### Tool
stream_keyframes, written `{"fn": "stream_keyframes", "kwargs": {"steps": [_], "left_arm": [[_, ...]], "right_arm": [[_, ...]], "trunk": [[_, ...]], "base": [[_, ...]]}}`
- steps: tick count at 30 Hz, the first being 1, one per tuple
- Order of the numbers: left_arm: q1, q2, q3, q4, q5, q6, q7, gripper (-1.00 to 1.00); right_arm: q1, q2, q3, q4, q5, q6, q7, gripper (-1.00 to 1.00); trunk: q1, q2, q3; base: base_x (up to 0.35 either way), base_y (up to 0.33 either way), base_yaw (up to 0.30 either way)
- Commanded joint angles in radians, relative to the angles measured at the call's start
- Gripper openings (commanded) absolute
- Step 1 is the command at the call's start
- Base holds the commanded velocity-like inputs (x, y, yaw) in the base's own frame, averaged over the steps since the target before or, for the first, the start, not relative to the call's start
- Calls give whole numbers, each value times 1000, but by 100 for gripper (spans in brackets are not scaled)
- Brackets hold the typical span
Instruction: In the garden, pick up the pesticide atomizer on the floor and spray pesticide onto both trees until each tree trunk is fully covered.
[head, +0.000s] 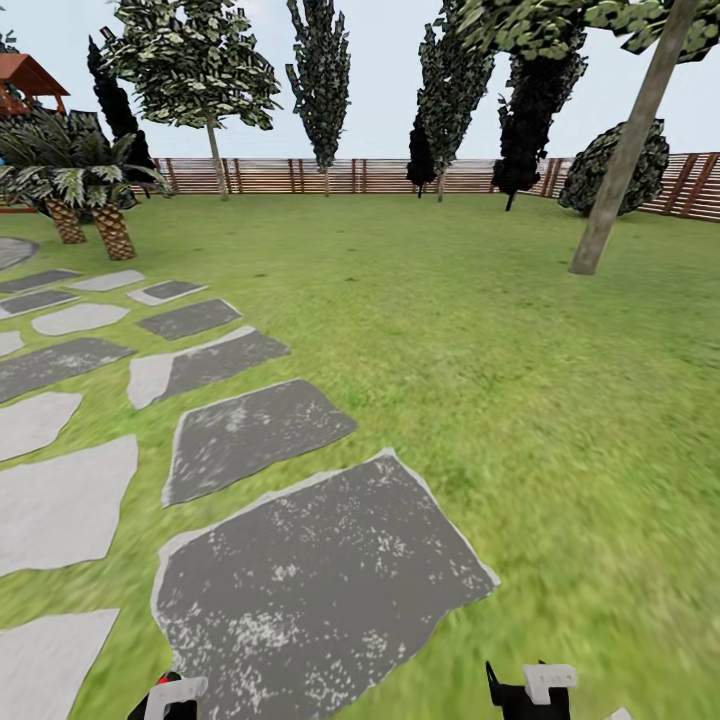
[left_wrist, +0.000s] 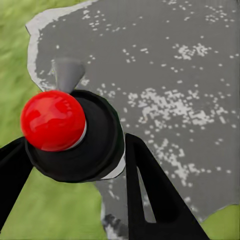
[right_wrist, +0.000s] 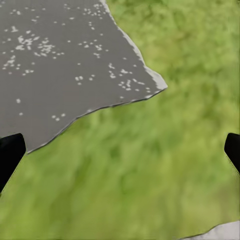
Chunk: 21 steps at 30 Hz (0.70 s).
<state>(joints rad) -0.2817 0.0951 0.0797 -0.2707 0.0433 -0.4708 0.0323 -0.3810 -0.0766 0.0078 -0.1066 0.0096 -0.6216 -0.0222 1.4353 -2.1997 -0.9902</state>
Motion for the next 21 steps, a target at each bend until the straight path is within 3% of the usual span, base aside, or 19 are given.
{"fn": "stream_keyframes", "kwargs": {"steps": [1,11,21], "left_arm": [[-1,0,0,1,4,-3,-1,-100],[-1,0,0,1,3,-3,0,-100],[-1,0,0,1,3,-3,0,-100]], "right_arm": [[-1,0,1,1,1,-3,-2,100],[-1,0,1,1,1,-3,-2,100],[-1,0,1,1,1,-3,-2,100]], "trunk": [[0,0,-1],[0,0,-1],[0,0,-1]], "base": [[339,0,0],[339,0,-14],[339,0,-258]]}}
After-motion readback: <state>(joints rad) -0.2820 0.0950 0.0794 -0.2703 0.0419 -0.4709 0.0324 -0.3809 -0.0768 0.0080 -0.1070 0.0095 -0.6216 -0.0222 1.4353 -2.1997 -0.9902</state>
